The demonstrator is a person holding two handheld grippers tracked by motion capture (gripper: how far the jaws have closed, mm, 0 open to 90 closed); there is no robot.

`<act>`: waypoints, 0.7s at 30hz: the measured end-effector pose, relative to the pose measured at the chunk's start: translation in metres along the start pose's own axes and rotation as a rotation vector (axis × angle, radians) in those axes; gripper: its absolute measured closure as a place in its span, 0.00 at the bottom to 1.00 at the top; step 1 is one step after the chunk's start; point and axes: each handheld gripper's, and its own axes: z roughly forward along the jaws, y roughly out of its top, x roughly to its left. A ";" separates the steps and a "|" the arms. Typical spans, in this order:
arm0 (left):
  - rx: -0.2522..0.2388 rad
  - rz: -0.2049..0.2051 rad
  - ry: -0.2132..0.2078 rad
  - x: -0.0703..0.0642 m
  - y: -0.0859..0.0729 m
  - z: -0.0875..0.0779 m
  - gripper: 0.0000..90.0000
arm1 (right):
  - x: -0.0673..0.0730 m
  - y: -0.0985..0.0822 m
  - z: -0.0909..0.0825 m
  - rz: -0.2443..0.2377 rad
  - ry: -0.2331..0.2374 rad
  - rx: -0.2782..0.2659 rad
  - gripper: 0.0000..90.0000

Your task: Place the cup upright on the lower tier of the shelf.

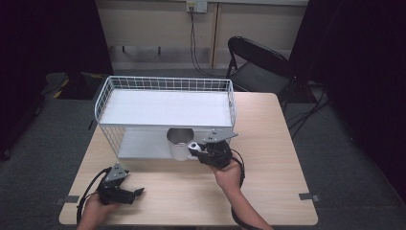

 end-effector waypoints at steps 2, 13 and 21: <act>0.000 0.000 0.000 0.000 0.000 0.000 0.08 | 0.000 0.000 0.001 0.000 -0.003 -0.001 0.79; 0.000 -0.003 -0.004 0.000 0.000 0.000 0.08 | 0.003 0.001 0.013 0.015 -0.038 -0.010 0.79; 0.000 -0.004 -0.004 0.000 0.000 0.000 0.08 | 0.006 0.001 0.022 0.018 -0.057 -0.011 0.79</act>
